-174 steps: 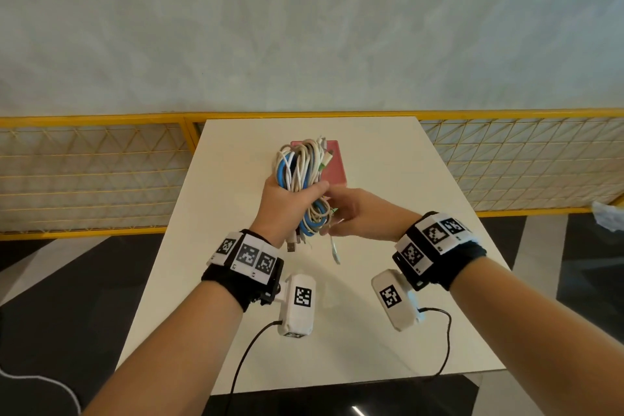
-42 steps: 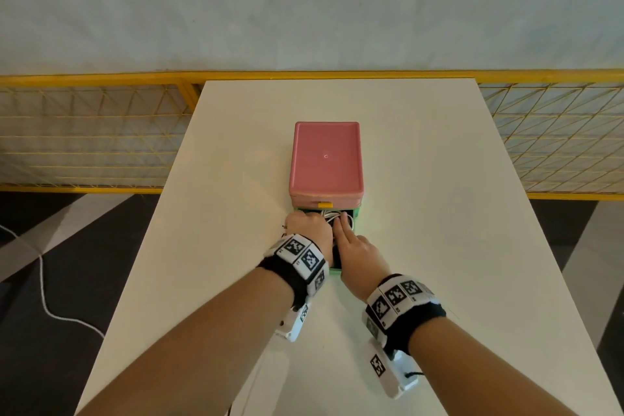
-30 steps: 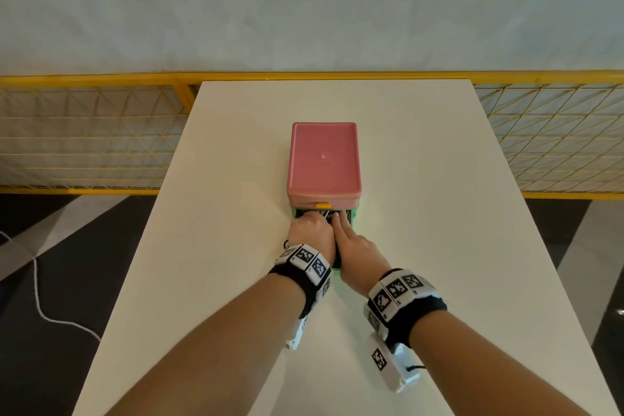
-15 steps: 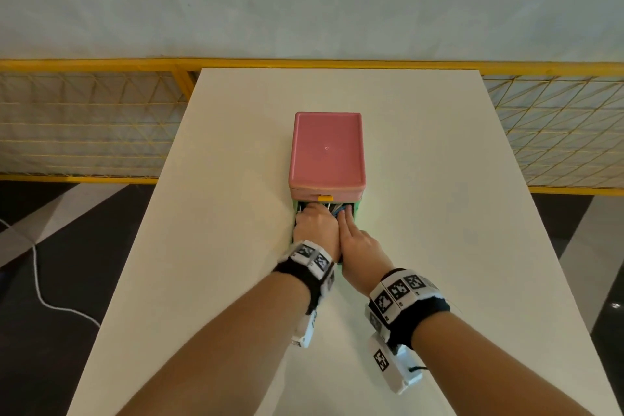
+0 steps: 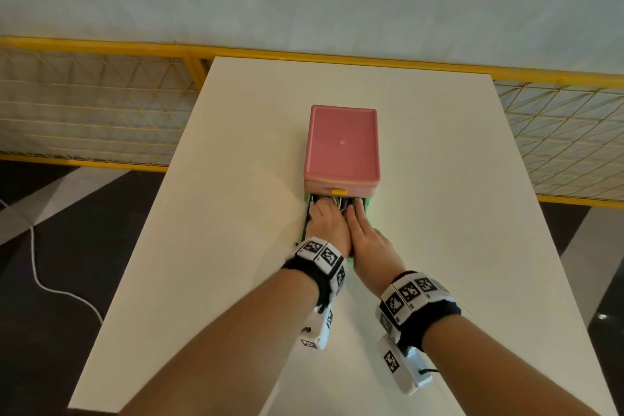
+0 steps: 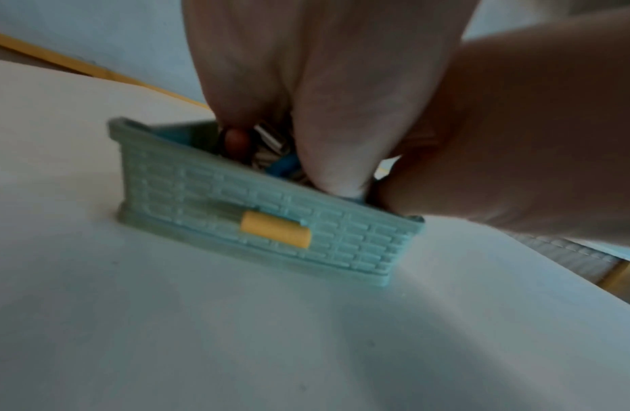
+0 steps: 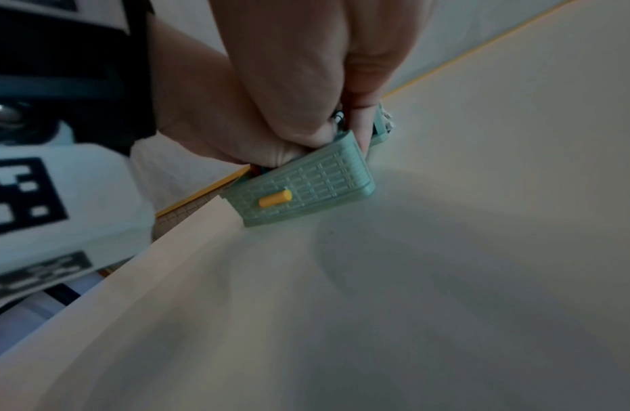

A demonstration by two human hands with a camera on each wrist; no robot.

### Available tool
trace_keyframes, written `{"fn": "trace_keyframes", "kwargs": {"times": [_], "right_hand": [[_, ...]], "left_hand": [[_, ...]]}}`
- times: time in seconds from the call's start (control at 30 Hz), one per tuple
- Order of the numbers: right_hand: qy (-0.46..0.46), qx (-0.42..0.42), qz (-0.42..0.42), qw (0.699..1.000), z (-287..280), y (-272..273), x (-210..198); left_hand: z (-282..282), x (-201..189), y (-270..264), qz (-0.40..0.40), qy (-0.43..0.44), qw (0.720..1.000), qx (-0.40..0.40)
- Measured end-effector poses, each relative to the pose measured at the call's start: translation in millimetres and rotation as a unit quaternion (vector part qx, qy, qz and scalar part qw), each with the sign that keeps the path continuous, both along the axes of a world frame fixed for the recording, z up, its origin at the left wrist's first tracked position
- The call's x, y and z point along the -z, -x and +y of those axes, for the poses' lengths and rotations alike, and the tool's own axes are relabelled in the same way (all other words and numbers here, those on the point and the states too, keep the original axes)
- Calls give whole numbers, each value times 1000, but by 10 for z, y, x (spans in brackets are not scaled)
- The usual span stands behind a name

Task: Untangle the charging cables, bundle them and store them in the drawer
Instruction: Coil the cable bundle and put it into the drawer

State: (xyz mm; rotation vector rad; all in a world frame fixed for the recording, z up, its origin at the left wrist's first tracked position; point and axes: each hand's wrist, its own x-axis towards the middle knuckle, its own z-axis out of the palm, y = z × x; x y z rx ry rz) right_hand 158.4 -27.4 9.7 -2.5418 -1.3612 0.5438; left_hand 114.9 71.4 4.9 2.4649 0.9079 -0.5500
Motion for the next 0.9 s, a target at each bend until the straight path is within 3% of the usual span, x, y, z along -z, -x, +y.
{"fn": "trace_keyframes", "kwargs": {"times": [0.03, 0.07, 0.1, 0.17, 0.27, 0.37, 0.47, 0.57, 0.63, 0.8, 0.9], "right_hand": [[9, 0, -1, 1000, 4, -7, -1], [16, -3, -2, 1000, 5, -10, -5], [23, -7, -6, 1000, 0, -8, -10], [50, -24, -30, 998, -13, 28, -28], [85, -27, -84, 992, -30, 109, -34], [72, -35, -119, 990, -75, 126, -27], [18, -27, -114, 993, -135, 77, 12], [-43, 29, -54, 997, -135, 46, -5], [-89, 66, -39, 993, -117, 22, -26], [-18, -38, -98, 994, -82, -77, 38], [32, -77, -171, 982, -156, -161, 47]], "left_hand": [[67, -100, 56, 7, 8, 1000, 1], [115, -118, 71, -37, -23, 999, -13], [196, -122, 111, -101, 12, 995, -11], [332, -234, 287, -143, 94, 985, 18], [360, -280, 453, -211, 41, 976, 42], [254, -221, 459, -224, 46, 973, 42], [196, -179, 383, -201, 86, 975, 35], [134, -223, 309, -143, 130, 981, 15], [85, -203, 240, -199, 101, 975, 2], [38, -298, 94, -138, 103, 985, 22], [300, -252, 110, -86, 110, 984, 111]]}}
